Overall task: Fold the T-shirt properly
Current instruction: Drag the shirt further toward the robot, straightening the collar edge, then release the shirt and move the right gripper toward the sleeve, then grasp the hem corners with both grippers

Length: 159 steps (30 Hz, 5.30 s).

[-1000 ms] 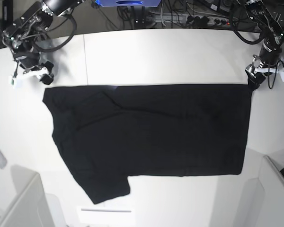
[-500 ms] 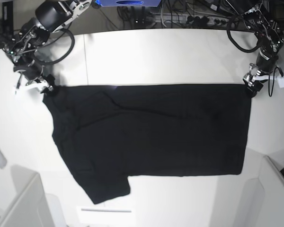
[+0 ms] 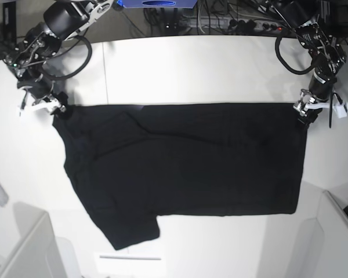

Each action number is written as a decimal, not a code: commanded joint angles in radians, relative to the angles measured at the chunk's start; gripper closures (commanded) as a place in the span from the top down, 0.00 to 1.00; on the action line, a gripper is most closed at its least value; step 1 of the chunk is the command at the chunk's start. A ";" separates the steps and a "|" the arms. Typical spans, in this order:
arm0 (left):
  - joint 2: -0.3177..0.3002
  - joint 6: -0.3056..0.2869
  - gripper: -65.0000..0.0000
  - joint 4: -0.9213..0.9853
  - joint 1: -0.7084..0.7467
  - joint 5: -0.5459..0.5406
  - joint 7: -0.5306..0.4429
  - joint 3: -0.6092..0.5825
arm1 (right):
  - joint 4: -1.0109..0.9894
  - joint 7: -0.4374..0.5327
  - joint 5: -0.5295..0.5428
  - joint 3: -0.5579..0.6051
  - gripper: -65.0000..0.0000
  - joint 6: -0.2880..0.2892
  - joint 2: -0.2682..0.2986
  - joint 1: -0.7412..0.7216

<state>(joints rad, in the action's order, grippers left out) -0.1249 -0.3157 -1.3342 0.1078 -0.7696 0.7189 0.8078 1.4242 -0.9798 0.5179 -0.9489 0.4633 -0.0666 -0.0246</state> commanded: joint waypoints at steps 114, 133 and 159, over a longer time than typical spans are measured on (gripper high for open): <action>-0.078 0.016 0.00 -0.606 0.363 0.154 0.054 0.143 | -0.276 0.172 -0.321 0.606 0.52 0.007 0.232 -0.410; -0.075 0.016 0.00 -0.606 0.361 0.241 0.049 0.143 | -1.098 0.594 -0.324 0.801 0.51 0.001 0.294 -0.753; -0.147 0.017 0.66 -0.528 0.261 0.246 0.055 0.048 | -1.114 0.665 -0.325 0.805 0.00 0.001 0.288 -0.733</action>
<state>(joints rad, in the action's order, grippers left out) -0.2558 -0.2996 -1.8484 0.3687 -0.5163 0.7967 0.8509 0.3008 -0.3195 0.1905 -0.1455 0.4606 0.2146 -0.7235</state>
